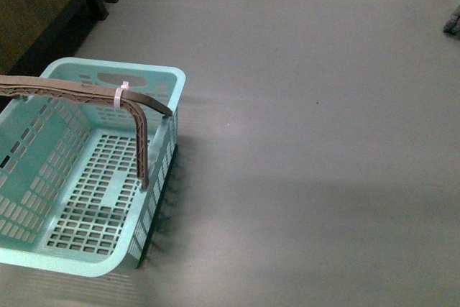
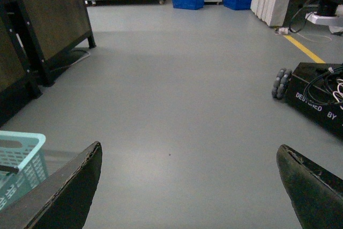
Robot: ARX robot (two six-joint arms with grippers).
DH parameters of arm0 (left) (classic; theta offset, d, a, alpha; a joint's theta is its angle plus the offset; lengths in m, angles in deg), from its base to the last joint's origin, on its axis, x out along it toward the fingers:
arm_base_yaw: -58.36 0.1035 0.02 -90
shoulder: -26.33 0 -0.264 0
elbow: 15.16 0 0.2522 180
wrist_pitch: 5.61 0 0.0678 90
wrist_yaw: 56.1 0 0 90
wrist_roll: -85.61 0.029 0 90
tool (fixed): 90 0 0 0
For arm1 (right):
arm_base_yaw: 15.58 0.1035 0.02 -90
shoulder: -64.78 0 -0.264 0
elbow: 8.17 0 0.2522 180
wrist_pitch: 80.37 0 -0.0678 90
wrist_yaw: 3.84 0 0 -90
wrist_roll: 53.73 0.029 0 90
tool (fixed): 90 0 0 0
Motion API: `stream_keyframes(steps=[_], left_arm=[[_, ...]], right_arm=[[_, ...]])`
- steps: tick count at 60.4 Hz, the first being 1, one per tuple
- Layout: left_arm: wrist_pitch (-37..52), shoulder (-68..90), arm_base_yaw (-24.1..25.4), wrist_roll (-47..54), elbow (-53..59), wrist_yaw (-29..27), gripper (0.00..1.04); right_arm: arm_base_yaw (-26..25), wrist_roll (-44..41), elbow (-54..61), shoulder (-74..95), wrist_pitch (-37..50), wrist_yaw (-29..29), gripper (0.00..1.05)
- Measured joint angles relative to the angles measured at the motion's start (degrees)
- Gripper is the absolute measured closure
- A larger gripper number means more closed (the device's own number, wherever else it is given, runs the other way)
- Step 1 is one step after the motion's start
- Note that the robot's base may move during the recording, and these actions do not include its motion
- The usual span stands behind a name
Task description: Pick mango and avocado into basket
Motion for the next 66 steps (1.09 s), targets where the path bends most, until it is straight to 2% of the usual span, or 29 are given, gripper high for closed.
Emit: stream_keyframes(steps=[66], left_arm=[[0.0, 0.0, 0.0, 0.0, 0.0, 0.0, 0.09]], right_arm=[[0.0, 0.0, 0.0, 0.0, 0.0, 0.0, 0.09]])
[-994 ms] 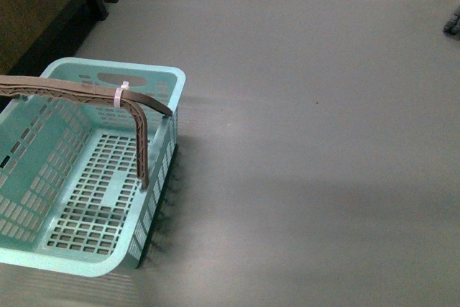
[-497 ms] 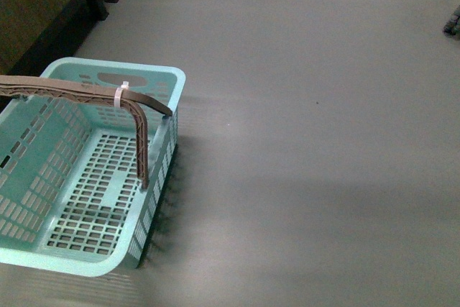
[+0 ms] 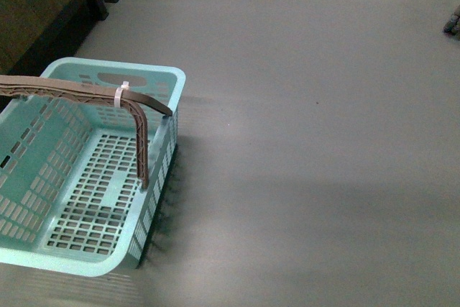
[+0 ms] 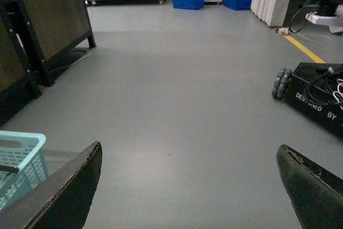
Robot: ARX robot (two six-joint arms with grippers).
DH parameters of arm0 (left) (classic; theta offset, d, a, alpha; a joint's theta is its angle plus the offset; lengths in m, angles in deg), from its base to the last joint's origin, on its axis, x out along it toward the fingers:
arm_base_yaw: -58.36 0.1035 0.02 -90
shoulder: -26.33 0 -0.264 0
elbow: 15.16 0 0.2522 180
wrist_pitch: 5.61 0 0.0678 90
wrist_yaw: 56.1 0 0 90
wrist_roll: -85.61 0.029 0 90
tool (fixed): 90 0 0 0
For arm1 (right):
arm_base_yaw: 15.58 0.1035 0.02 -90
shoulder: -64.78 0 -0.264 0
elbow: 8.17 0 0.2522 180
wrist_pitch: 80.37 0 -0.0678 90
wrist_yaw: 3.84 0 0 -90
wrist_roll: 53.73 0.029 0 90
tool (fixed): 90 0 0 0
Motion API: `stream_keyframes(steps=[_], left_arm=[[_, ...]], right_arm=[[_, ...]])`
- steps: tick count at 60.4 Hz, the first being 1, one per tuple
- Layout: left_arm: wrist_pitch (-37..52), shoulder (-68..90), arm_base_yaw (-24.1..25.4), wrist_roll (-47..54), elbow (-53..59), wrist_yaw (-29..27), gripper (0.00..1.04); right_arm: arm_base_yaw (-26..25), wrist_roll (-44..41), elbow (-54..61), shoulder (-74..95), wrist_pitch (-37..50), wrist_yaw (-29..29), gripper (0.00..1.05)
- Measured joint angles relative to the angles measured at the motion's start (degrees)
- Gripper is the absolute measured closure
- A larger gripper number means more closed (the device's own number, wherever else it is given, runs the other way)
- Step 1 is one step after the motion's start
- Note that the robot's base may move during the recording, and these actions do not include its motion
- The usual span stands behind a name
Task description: Pick mango and avocado into basket
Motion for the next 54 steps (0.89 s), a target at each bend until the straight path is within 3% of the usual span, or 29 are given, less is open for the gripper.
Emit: stream_keyframes(steps=[19, 24, 28, 33, 41, 54], left_arm=[[-0.7, 0.4, 0.1, -0.7, -0.2, 0.6, 0.09], [-11.8, 8.5, 2.7, -12.3, -5.4, 7.1, 0.09], [-11.2, 16.8, 5.8, -21.6, -7.8, 11.4, 0.09], [-3.2, 27.9, 11.8, -35.8, -10.7, 16.9, 0.09], [10.7, 45.1, 17.8, -48.5, -14.4, 18.1, 0.09], [30.8, 75.9, 18.4, -59.2, -21.2, 17.5, 0.09]], right_arm=[[0.0, 0.0, 0.0, 0.0, 0.0, 0.0, 0.09], [0.0, 0.0, 0.0, 0.0, 0.0, 0.0, 0.09], [0.0, 0.0, 0.0, 0.0, 0.0, 0.0, 0.09], [0.0, 0.0, 0.0, 0.0, 0.0, 0.0, 0.09], [0.0, 0.0, 0.0, 0.0, 0.0, 0.0, 0.09], [0.0, 0.0, 0.0, 0.0, 0.0, 0.0, 0.09]])
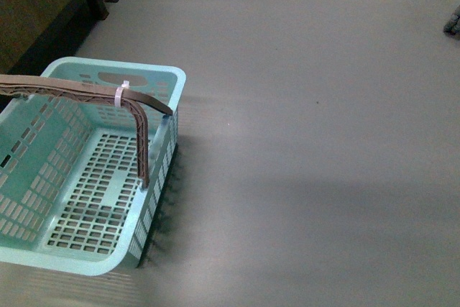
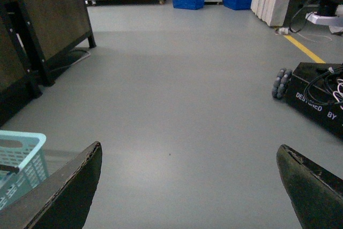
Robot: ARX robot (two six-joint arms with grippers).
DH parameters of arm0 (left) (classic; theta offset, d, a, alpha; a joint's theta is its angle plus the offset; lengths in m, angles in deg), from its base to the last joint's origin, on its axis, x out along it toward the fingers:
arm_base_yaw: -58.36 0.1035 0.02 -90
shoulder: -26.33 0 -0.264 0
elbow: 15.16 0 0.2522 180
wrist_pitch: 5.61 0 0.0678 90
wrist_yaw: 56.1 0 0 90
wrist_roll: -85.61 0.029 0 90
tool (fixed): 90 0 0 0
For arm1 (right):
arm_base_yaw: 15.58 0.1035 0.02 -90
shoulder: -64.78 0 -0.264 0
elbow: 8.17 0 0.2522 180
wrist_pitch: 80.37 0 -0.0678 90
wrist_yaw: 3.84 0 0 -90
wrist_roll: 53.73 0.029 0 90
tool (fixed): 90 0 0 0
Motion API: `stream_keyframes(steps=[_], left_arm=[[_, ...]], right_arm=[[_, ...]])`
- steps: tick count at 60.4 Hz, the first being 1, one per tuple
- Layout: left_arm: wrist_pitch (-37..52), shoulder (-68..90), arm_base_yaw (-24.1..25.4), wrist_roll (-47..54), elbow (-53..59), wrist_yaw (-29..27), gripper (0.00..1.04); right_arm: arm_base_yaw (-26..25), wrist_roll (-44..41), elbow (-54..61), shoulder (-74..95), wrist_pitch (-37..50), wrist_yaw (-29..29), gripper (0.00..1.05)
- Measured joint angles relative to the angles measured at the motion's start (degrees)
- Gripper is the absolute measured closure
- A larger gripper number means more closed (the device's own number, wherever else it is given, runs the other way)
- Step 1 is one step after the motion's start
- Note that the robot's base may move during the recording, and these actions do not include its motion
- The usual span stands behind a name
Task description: Pick mango and avocado into basket
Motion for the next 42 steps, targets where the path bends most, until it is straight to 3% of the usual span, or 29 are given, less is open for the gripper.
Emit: stream_keyframes(steps=[12, 42], left_arm=[[7.2, 20.9, -2.9, -4.2, -8.0, -1.6, 0.09], [5.7, 47.5, -14.2, -8.4, -28.2, -5.3, 0.09]], right_arm=[[0.0, 0.0, 0.0, 0.0, 0.0, 0.0, 0.09], [0.0, 0.0, 0.0, 0.0, 0.0, 0.0, 0.09]])
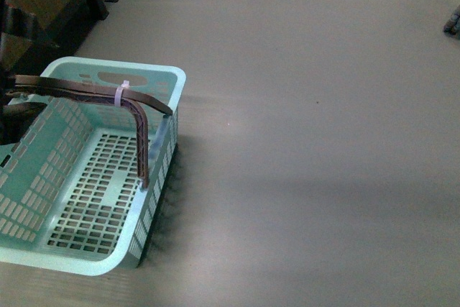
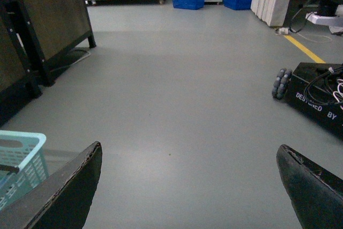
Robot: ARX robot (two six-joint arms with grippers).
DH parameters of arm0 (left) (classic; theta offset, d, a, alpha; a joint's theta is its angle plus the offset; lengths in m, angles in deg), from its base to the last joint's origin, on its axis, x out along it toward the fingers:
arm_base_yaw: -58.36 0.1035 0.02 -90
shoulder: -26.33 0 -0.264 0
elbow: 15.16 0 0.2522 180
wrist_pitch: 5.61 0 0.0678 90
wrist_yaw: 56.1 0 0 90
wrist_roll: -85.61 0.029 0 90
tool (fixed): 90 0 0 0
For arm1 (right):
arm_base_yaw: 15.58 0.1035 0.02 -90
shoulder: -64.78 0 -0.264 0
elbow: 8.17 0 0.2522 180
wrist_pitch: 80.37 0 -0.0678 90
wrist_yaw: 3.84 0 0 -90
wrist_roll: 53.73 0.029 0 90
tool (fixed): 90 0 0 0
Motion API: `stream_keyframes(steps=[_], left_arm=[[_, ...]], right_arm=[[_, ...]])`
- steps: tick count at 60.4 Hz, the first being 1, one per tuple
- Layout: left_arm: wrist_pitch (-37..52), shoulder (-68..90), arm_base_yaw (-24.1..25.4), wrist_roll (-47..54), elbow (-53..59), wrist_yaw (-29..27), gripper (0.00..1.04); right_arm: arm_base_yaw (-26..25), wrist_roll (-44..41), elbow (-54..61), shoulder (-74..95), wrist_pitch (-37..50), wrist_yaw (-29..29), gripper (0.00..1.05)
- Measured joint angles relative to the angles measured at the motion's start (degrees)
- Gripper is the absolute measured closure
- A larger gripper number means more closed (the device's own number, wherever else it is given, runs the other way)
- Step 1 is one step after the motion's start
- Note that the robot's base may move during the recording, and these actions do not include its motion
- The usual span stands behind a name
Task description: Pick mango and avocado into basket
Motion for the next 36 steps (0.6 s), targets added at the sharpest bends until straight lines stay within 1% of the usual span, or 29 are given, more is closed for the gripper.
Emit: stream_keyframes(steps=[7, 11, 12, 16, 17, 23, 24, 27, 29, 36], left_arm=[[-0.1, 3.4, -2.1, -1.9, -2.7, -0.5, 0.09], [0.0, 4.2, -2.8, -3.1, -3.0, -1.6, 0.22], [0.4, 4.4, -2.9, -3.4, -3.0, -1.7, 0.28], [1.4, 4.4, -2.9, -4.3, -3.0, -2.2, 0.42], [1.9, 4.4, -2.9, -4.7, -3.0, -2.4, 0.47], [2.6, 3.7, -2.6, -6.2, -1.8, -3.0, 0.70], [2.6, 3.1, -2.6, -6.4, -1.1, -3.0, 0.75], [2.6, 1.7, -2.5, -7.2, 0.2, -3.0, 0.84], [2.6, 0.7, -2.5, -8.0, 1.0, -2.8, 0.85], [1.5, -5.0, -2.4, -7.8, 4.1, -3.1, 0.86]], right_arm=[[0.0, 0.0, 0.0, 0.0, 0.0, 0.0, 0.09], [0.0, 0.0, 0.0, 0.0, 0.0, 0.0, 0.09], [0.0, 0.0, 0.0, 0.0, 0.0, 0.0, 0.09], [0.0, 0.0, 0.0, 0.0, 0.0, 0.0, 0.09], [0.0, 0.0, 0.0, 0.0, 0.0, 0.0, 0.09], [0.0, 0.0, 0.0, 0.0, 0.0, 0.0, 0.09], [0.0, 0.0, 0.0, 0.0, 0.0, 0.0, 0.09], [0.0, 0.0, 0.0, 0.0, 0.0, 0.0, 0.09], [0.0, 0.0, 0.0, 0.0, 0.0, 0.0, 0.09], [0.0, 0.0, 0.0, 0.0, 0.0, 0.0, 0.09]])
